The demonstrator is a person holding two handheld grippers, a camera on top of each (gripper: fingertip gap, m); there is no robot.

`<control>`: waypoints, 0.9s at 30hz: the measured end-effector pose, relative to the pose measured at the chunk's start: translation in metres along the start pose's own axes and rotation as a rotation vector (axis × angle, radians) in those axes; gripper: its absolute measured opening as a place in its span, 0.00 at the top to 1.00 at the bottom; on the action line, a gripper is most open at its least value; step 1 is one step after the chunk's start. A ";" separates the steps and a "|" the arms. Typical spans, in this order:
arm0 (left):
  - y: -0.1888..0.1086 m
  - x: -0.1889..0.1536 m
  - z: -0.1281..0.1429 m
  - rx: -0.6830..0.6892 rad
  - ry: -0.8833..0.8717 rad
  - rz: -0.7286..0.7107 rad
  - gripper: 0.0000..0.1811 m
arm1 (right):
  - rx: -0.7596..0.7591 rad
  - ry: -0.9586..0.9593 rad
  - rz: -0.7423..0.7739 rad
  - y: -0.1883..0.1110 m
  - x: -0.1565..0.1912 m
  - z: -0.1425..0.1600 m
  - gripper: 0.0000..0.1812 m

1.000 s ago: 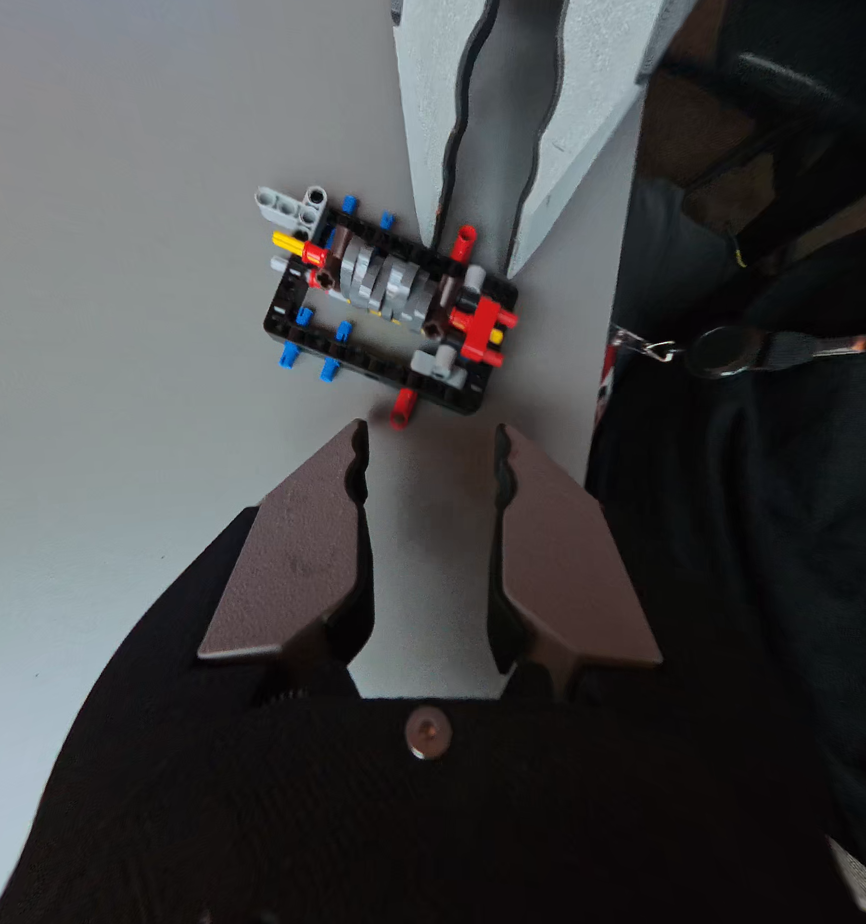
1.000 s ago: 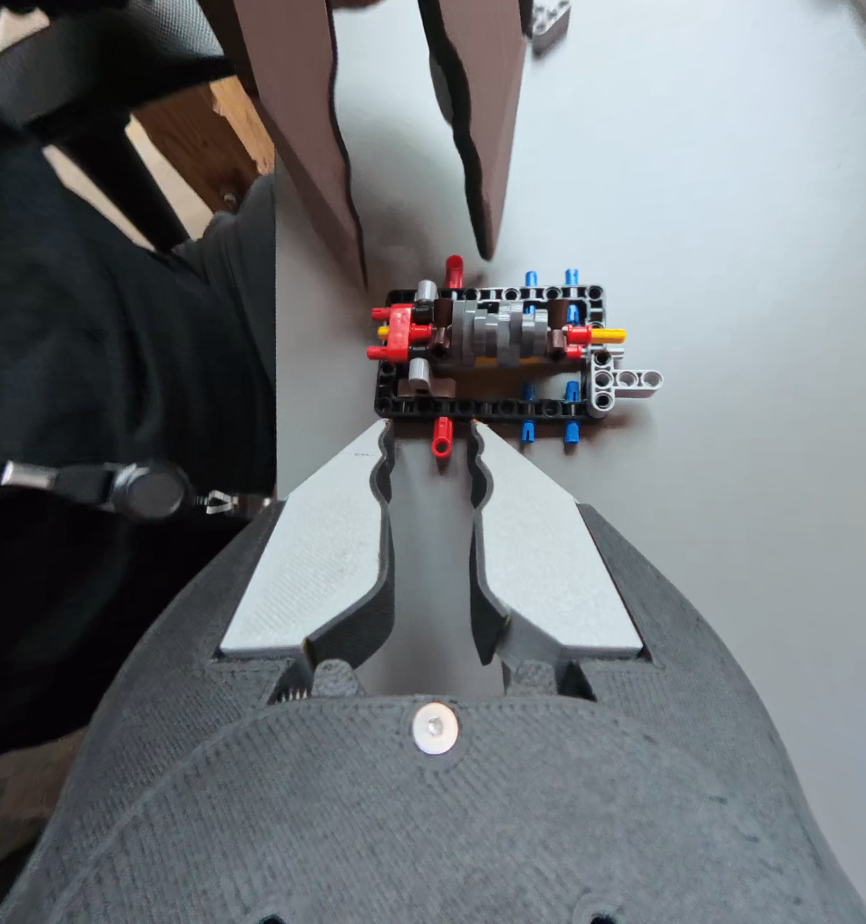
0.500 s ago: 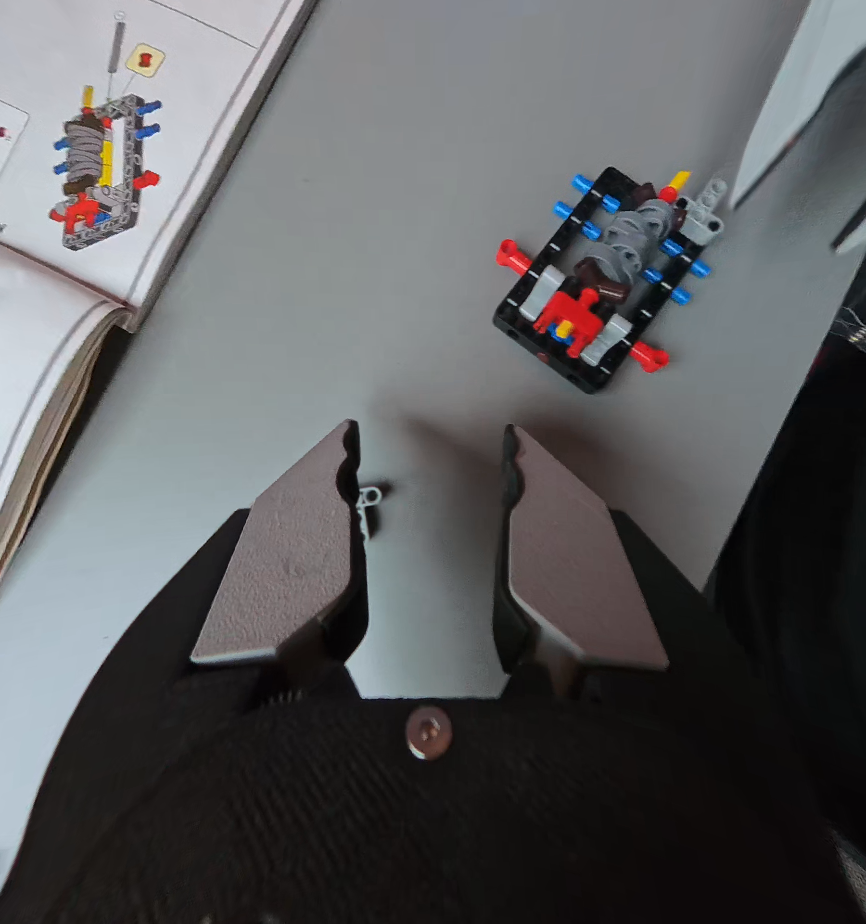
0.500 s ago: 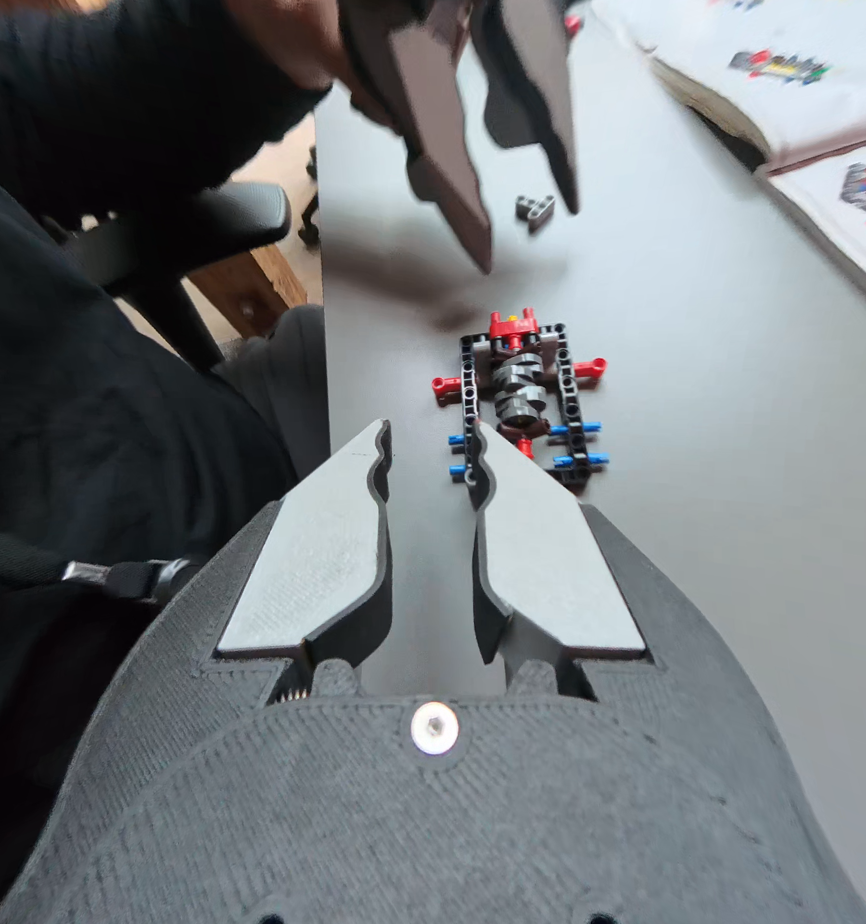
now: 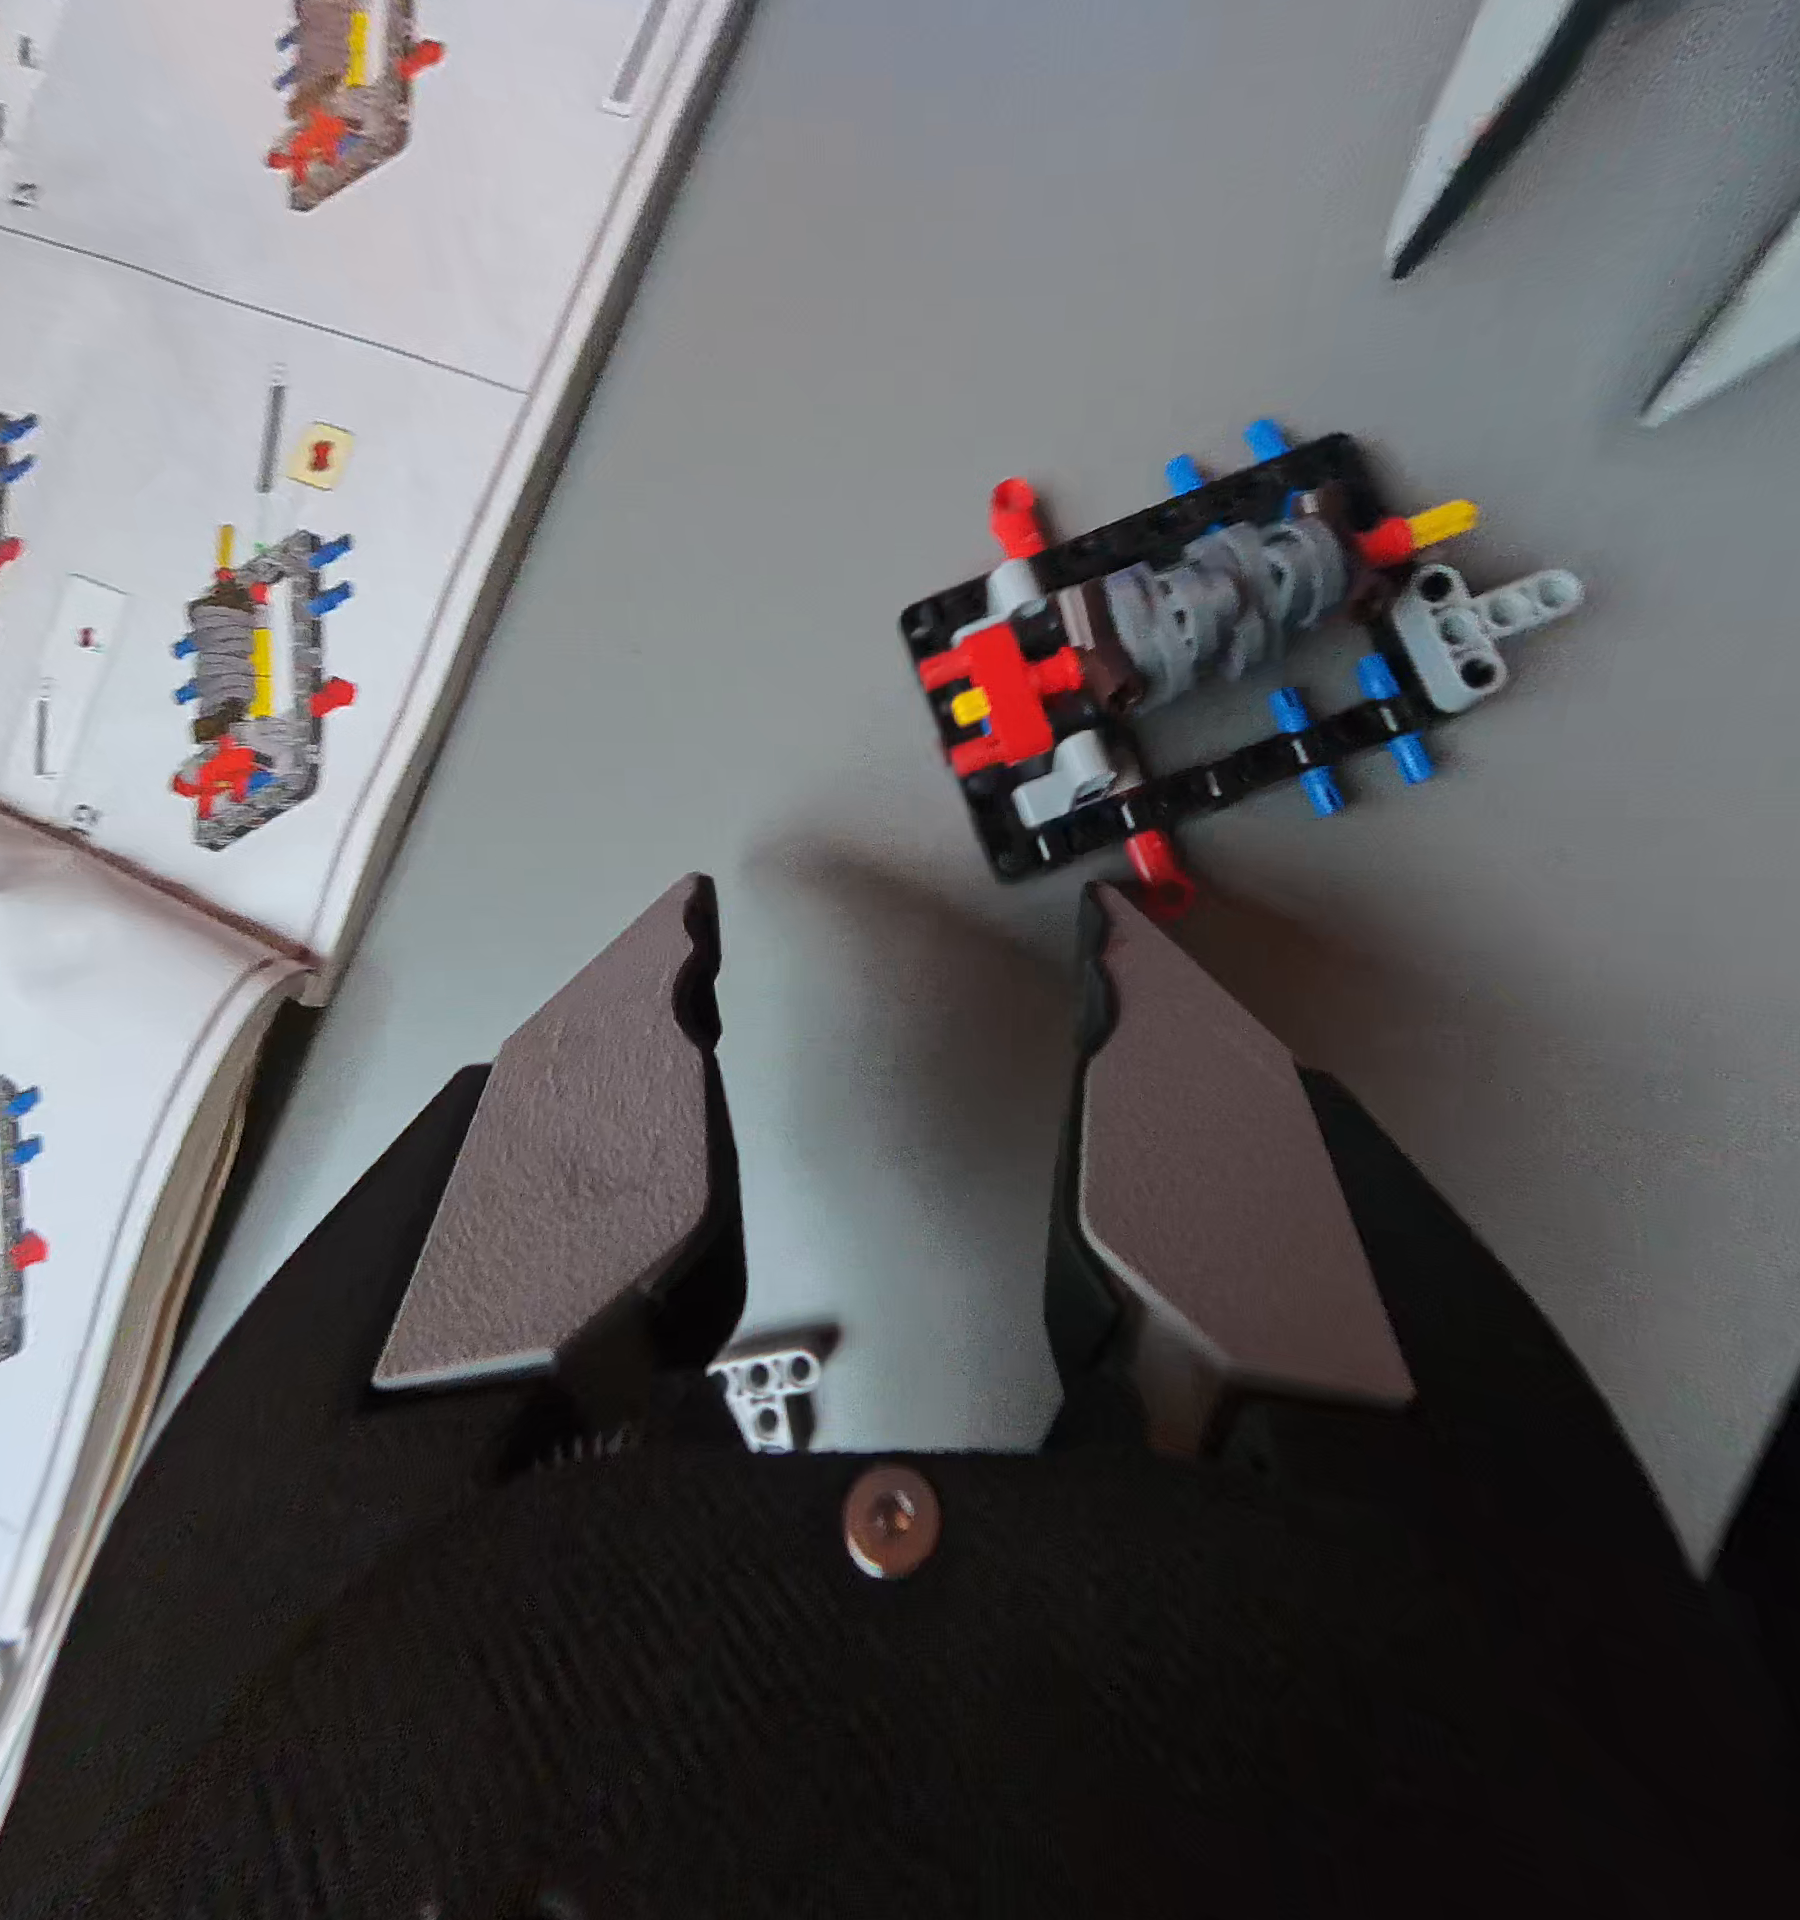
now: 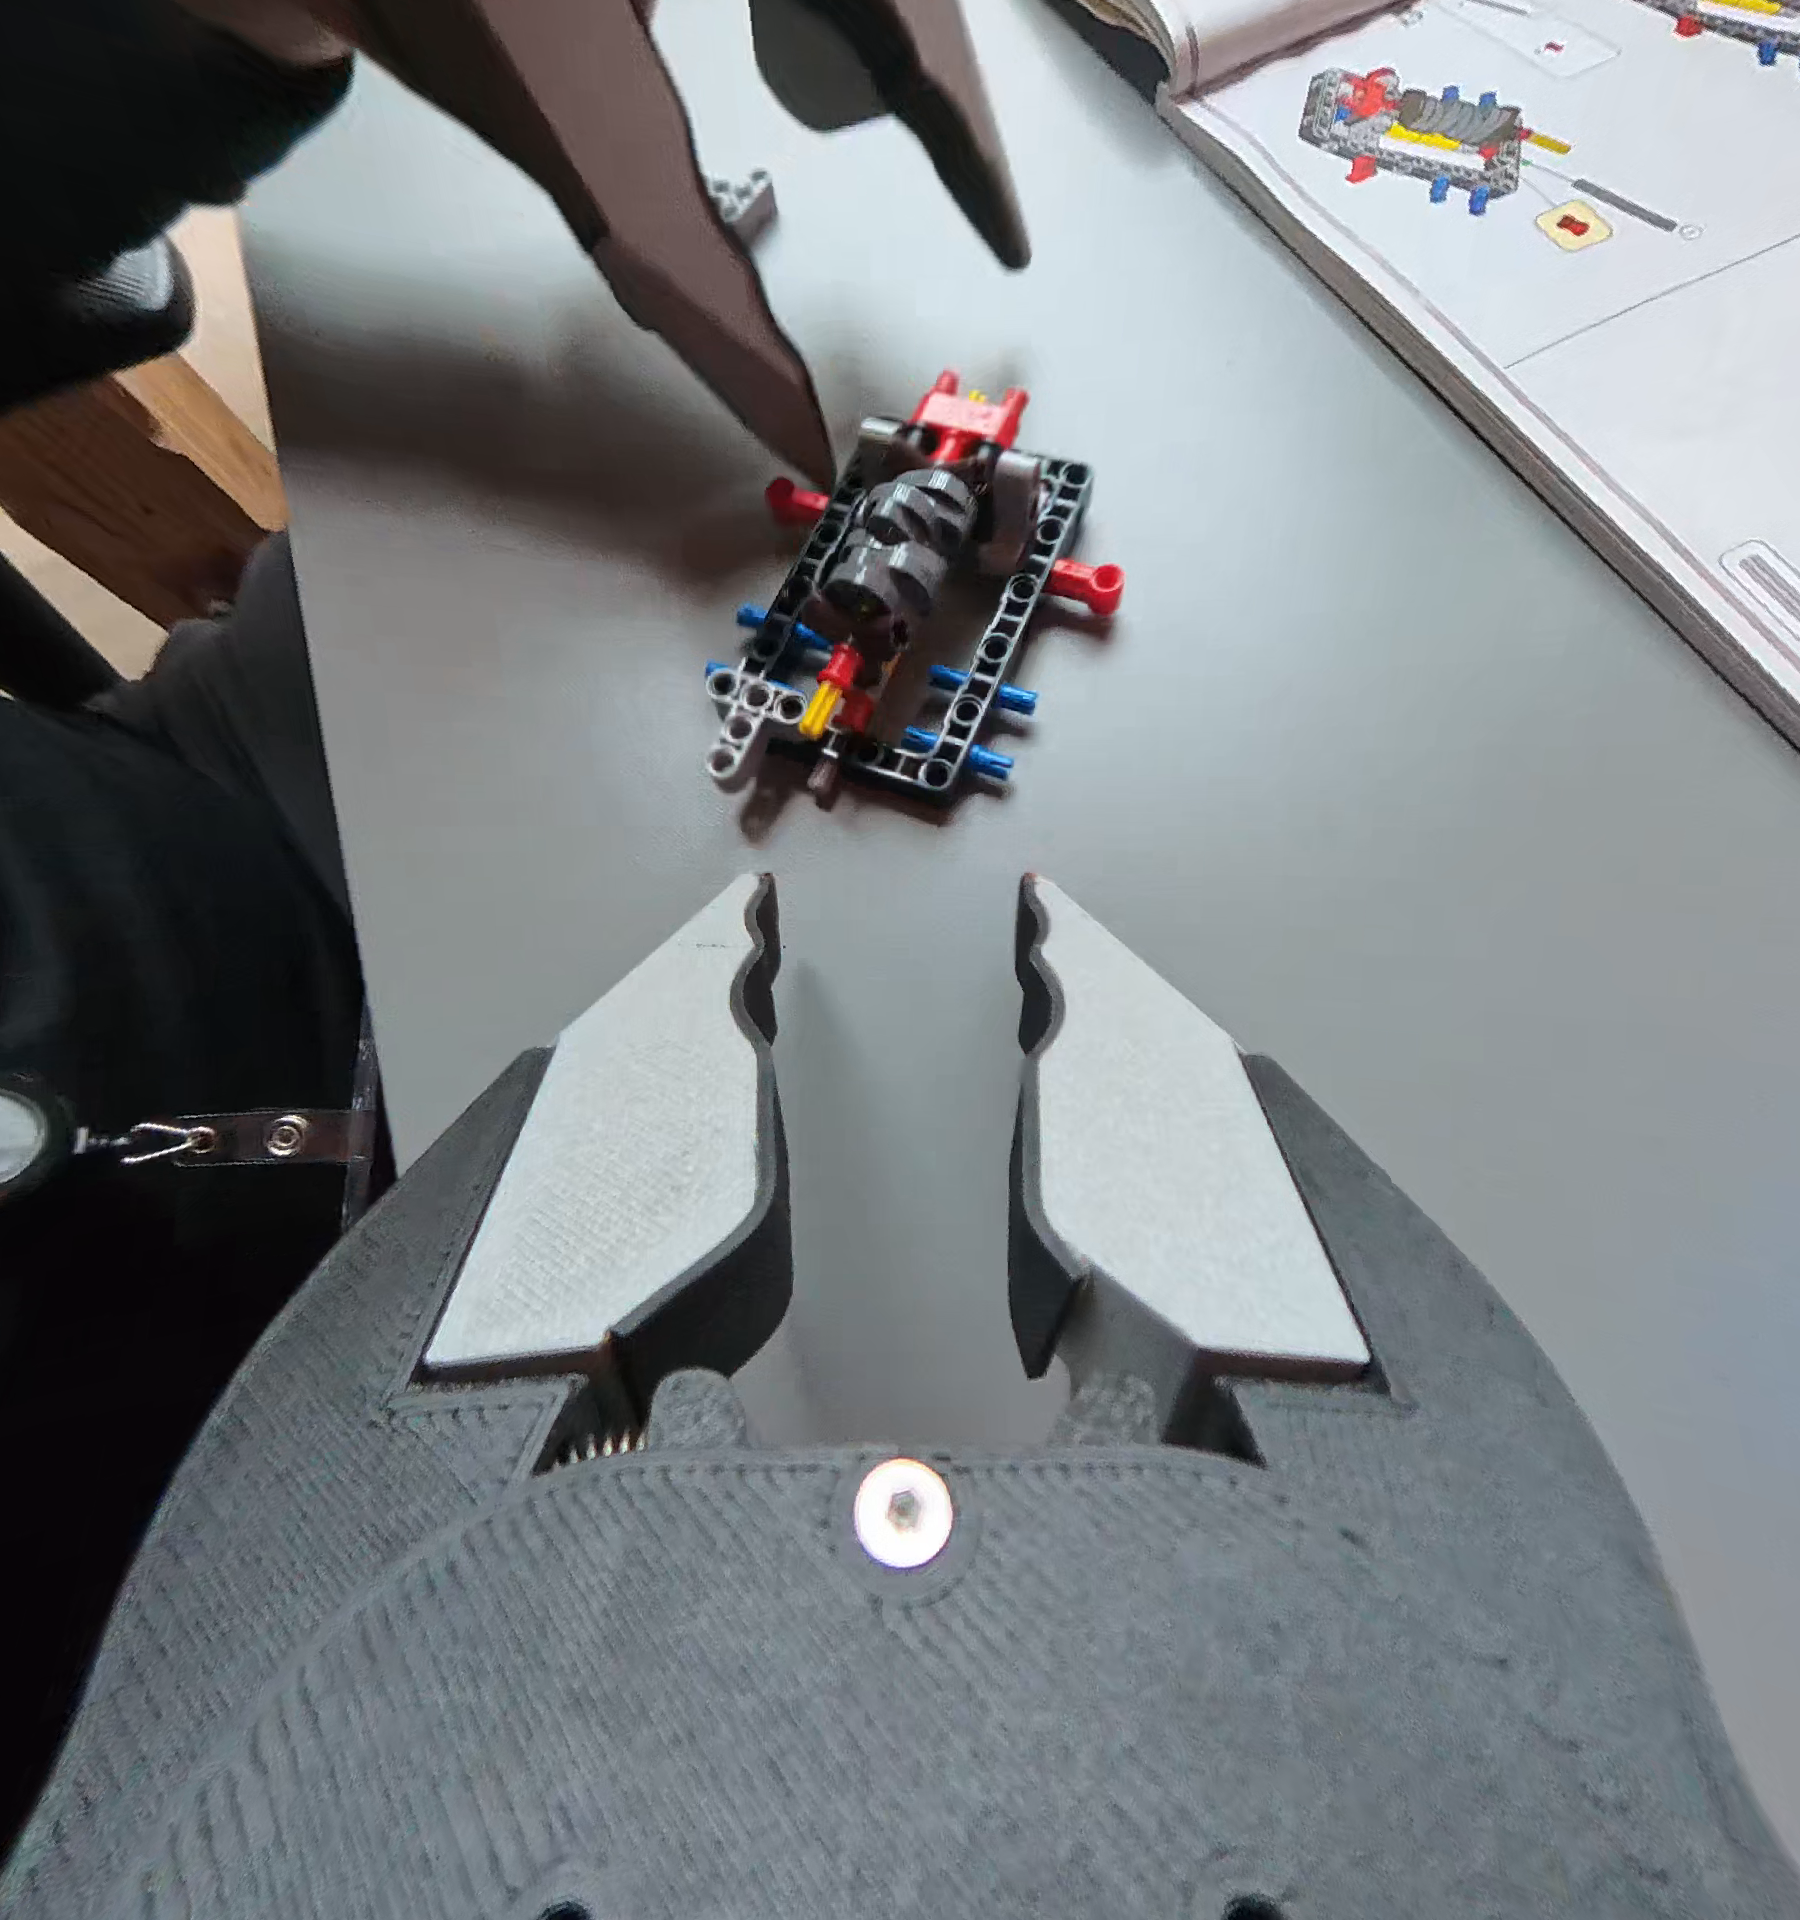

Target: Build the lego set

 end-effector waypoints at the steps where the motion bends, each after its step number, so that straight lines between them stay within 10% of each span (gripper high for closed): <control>1: -0.001 0.008 0.001 0.001 -0.008 -0.020 0.63 | 0.007 0.003 0.011 0.000 -0.001 0.001 0.76; 27: -0.005 0.000 0.013 -0.186 -0.051 -0.015 0.82 | -0.193 0.013 0.259 -0.021 -0.047 -0.012 0.73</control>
Point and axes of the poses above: each gripper's, where its closed fingertips meet, y out along the fingers, z out of its underside, x = y × z across the jaws, the point moved 3 cm from there along -y, back along the fingers, and after that the axes turned 11 degrees about z, right-handed, at the moved point
